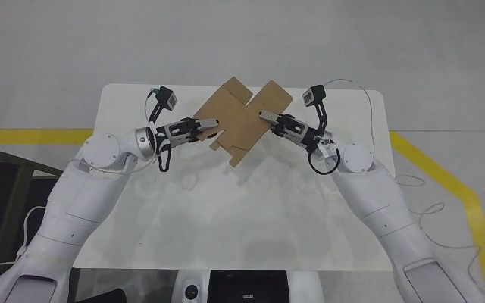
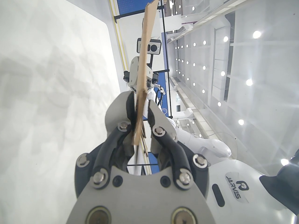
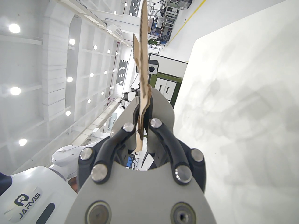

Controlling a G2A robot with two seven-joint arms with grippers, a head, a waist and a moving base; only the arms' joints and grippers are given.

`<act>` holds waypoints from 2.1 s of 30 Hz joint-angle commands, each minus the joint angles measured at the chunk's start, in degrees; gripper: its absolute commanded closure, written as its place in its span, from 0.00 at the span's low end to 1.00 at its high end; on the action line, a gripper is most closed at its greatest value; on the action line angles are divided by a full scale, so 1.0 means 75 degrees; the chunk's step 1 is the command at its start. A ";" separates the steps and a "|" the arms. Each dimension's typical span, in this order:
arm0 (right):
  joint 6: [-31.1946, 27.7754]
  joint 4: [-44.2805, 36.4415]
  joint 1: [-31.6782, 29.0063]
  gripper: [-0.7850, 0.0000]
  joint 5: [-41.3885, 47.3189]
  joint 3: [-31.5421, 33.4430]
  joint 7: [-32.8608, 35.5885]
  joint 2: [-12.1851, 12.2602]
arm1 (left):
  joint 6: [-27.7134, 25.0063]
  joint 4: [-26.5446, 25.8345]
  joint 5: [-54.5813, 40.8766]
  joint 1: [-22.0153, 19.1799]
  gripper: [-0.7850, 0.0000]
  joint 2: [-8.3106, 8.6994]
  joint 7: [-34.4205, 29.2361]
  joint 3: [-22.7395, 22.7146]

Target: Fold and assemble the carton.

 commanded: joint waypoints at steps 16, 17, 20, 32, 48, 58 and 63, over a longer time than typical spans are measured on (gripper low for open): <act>-0.0642 0.0476 -0.0005 0.00 0.0333 0.0373 0.1272 0.0005 | -0.0027 0.0478 0.0297 -0.0156 1.00 -0.0012 -0.0750 -0.0332; -0.0672 0.0571 0.0022 0.00 0.0460 0.0410 0.1466 0.0008 | -0.0055 0.0527 0.0327 -0.0193 1.00 -0.0009 -0.0806 -0.0362; -0.0738 0.0907 0.0174 0.00 0.0596 0.0530 0.2046 0.0036 | -0.0142 0.0679 0.0366 -0.0279 1.00 -0.0001 -0.1037 -0.0446; -0.0796 0.1546 0.0980 0.00 -0.0051 0.0369 0.3500 0.0145 | -0.0542 0.0767 0.0469 -0.0383 1.00 0.0112 -0.2778 -0.0743; -0.0193 0.1594 0.1405 0.00 0.0576 -0.0541 0.4106 0.0443 | -0.0674 0.0589 0.0330 -0.0284 1.00 0.0170 -0.4206 -0.0683; -0.0198 0.1187 0.1199 0.00 0.0475 -0.0526 0.3980 0.0455 | -0.0711 0.0587 0.0366 -0.0353 1.00 0.0131 -0.4111 -0.0519; -0.0258 0.0752 0.1035 0.00 0.0304 -0.0480 0.4037 0.0512 | -0.0678 0.0661 0.0367 -0.0416 1.00 0.0113 -0.4085 -0.0457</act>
